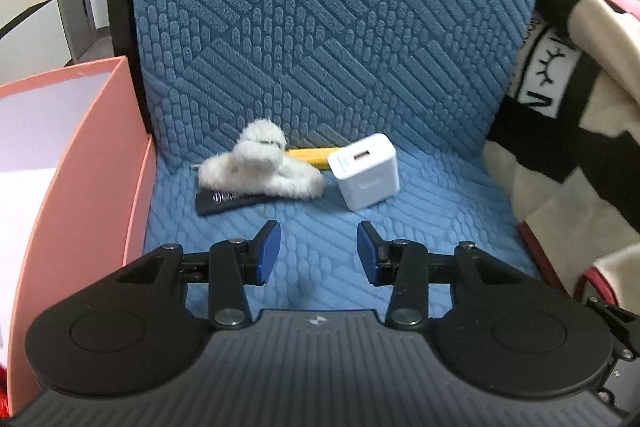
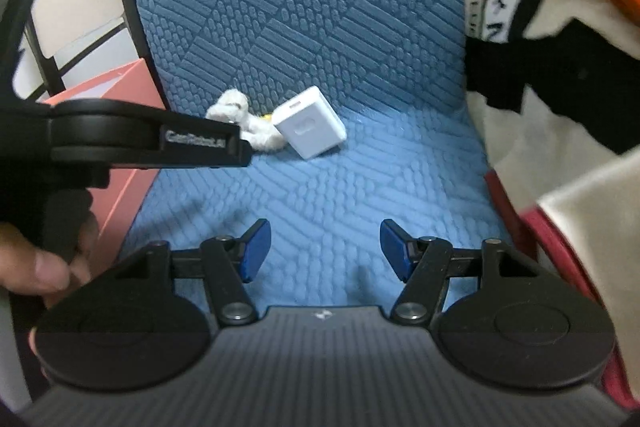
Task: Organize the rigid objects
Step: 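Close the left tool on the white fluffy hair clip while the right tool closes on the white USB charger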
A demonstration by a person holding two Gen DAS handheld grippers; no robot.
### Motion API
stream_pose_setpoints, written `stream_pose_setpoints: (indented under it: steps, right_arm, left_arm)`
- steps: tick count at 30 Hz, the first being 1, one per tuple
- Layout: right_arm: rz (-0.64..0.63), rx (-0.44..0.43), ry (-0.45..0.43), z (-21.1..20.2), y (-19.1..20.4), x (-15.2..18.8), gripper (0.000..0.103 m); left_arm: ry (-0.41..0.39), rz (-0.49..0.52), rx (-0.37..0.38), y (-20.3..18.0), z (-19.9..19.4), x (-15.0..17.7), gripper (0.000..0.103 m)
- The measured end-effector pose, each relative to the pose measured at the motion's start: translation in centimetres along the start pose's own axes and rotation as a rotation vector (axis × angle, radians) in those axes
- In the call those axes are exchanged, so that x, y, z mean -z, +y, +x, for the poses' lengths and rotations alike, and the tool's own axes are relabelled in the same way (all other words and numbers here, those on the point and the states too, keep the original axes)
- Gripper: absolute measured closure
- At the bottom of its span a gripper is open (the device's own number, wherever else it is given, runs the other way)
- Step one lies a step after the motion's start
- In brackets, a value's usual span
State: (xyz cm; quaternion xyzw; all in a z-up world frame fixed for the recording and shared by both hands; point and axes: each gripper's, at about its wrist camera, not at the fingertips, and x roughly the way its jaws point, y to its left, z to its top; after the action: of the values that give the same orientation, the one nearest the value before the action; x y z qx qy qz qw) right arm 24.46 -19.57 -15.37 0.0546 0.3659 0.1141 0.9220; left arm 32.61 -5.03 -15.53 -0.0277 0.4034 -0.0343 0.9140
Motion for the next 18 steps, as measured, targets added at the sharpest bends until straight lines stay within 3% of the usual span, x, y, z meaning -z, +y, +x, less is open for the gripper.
stream_pose_setpoints:
  steps: [13,18]
  right_arm:
    - [-0.059,0.003,-0.014,3.5,1.0,-2.0,0.040]
    - [-0.092,0.010,-0.020,4.7,1.3,-2.8,0.040]
  left_arm:
    - [0.017,-0.041,-0.040,2.2,3.8,-3.8,0.055]
    - [0.024,-0.013,-0.061,2.4,5.1,-4.7,0.055]
